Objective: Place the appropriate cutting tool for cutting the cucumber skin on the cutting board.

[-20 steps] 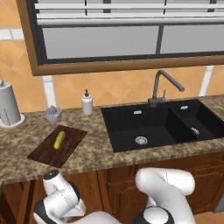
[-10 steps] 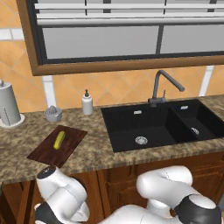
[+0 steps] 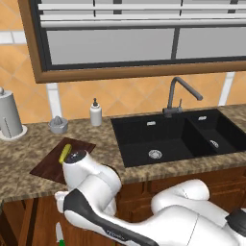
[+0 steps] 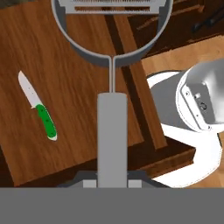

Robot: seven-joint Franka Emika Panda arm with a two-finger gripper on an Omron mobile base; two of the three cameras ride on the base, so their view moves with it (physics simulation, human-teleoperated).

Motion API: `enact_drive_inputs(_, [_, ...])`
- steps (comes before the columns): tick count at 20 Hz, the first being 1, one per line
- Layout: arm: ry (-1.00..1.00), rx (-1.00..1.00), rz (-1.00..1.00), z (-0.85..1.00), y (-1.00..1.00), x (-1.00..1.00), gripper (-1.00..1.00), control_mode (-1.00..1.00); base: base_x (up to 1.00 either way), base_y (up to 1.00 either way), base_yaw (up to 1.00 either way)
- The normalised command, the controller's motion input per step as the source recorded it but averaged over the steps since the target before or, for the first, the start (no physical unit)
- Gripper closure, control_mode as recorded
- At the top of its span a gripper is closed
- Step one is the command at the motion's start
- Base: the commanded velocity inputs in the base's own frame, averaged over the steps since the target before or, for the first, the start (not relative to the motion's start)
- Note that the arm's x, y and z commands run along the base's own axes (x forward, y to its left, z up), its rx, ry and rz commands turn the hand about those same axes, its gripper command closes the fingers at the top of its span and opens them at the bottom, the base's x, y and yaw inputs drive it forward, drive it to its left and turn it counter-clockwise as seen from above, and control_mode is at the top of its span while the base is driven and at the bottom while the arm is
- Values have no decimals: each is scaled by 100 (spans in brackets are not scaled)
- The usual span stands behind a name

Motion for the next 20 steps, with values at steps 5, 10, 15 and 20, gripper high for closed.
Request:
enact_drive_inputs(5, [0, 1, -16, 67, -26, 96, 100, -100, 0, 0, 0])
enact_drive_inputs(10, [1, 2, -15, 11, -2, 100, 100, -100, 0, 0, 0])
enact_drive_inputs(15, [0, 0, -12, -5, 5, 94, 100, -100, 0, 0, 0])
enact_drive_inputs(20, [0, 0, -13, -18, 39, 80, 100, -100, 0, 0, 0])
